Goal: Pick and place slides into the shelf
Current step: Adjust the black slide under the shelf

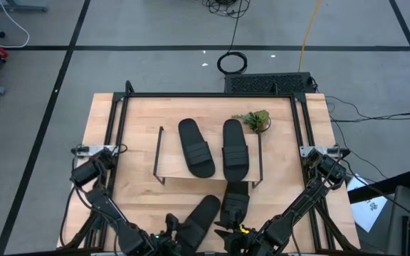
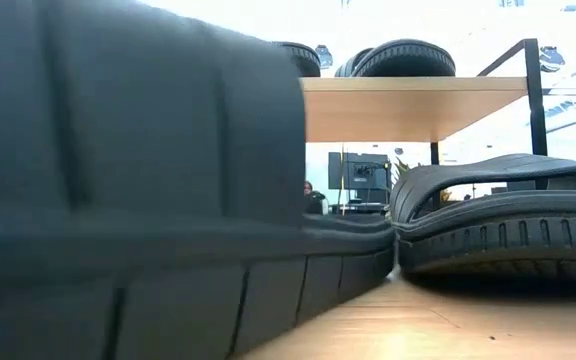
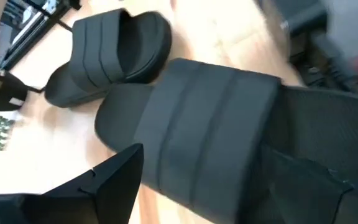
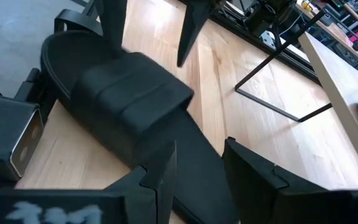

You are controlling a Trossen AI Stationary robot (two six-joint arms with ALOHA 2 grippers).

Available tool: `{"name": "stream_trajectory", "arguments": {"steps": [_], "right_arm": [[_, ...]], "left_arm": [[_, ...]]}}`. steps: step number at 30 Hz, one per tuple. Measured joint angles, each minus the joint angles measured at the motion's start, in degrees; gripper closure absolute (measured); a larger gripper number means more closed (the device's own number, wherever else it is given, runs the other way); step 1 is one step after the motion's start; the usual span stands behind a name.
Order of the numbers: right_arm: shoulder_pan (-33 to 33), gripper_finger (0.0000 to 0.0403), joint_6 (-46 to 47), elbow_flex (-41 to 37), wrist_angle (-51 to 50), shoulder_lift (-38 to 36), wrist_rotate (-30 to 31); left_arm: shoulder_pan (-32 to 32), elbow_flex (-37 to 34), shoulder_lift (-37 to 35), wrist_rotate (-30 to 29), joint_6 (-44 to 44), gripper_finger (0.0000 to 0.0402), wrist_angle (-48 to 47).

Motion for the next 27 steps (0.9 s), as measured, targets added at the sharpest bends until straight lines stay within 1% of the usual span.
{"name": "stream_trajectory", "arguments": {"steps": [5,10,14,18,20,22,25,27], "right_arm": [[0.00,0.0277,0.17,0.00,0.00,0.00,0.00],[0.00,0.0277,0.09,0.00,0.02,0.00,-0.02],[0.00,0.0277,0.07,0.00,0.04,0.00,-0.02],[0.00,0.0277,0.71,0.00,0.01,0.00,-0.02],[0.00,0.0277,1.15,0.00,0.02,0.00,-0.04],[0.00,0.0277,1.29,0.00,0.04,0.00,-0.02],[0.00,0.0277,1.29,0.00,0.15,0.00,-0.04],[0.00,0.0277,1.49,0.00,0.40,0.00,-0.04]], "left_arm": [[0.07,-0.01,-0.07,-0.22,1.26,0.0080,0.16],[0.02,-0.01,0.19,1.13,3.74,0.0079,0.27],[-0.52,-0.03,0.57,-0.33,11.23,0.0080,1.60],[-2.19,-0.01,2.21,-1.11,23.87,0.0080,6.12],[-2.84,-0.01,3.28,-1.50,28.25,0.0080,8.76],[-3.41,-0.08,4.08,-4.02,30.29,0.0080,9.92],[-3.22,0.03,5.06,-8.56,29.89,0.0080,10.66],[-2.66,-0.01,5.56,-9.25,29.42,0.0080,10.77]]}}
